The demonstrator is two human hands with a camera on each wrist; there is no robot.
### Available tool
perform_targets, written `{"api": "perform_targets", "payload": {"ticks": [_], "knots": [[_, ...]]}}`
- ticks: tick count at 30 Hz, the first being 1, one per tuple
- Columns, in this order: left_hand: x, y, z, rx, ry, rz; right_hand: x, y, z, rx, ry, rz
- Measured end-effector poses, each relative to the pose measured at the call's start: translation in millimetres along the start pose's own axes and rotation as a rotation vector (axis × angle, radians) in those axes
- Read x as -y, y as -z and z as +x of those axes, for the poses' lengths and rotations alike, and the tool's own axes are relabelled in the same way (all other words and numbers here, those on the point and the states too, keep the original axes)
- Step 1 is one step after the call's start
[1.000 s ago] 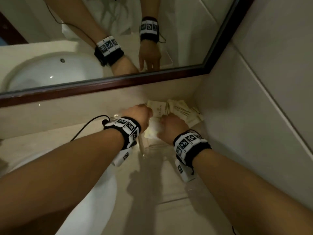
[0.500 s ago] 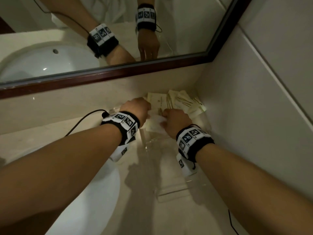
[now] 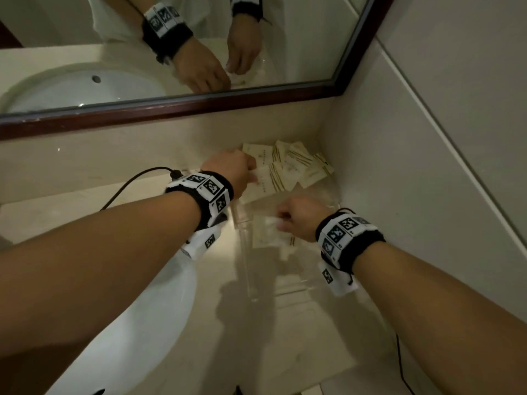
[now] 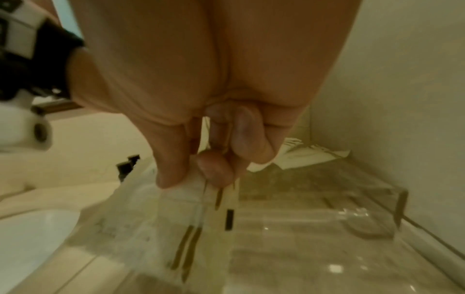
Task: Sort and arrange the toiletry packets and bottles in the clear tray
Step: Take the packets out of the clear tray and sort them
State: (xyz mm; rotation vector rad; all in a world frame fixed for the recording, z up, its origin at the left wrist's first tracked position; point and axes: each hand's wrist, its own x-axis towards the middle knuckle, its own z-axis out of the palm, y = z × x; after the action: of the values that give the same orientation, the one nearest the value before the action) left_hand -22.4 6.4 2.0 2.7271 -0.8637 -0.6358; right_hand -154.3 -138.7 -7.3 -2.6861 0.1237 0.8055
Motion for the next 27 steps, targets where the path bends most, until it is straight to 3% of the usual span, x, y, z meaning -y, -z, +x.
{"api": "perform_targets", "payload": {"ticks": [6,14,27], "knots": [[-17.3,-25.9,-11.3,0.072,-0.023,-0.021,-1.6,-39.5,-11.4,0.134,-0.033,-0.085],[-16.8,-59.6,-20.4,0.195,-0.033,0.046,3.2,-80.8,-11.8,0.190,-0.034,-0.109],[-22.7,-72.7,-25.6,0.234,-0.022,0.144,4.7,-96.8,-12.9,0.048,0.021,-0.240]]}}
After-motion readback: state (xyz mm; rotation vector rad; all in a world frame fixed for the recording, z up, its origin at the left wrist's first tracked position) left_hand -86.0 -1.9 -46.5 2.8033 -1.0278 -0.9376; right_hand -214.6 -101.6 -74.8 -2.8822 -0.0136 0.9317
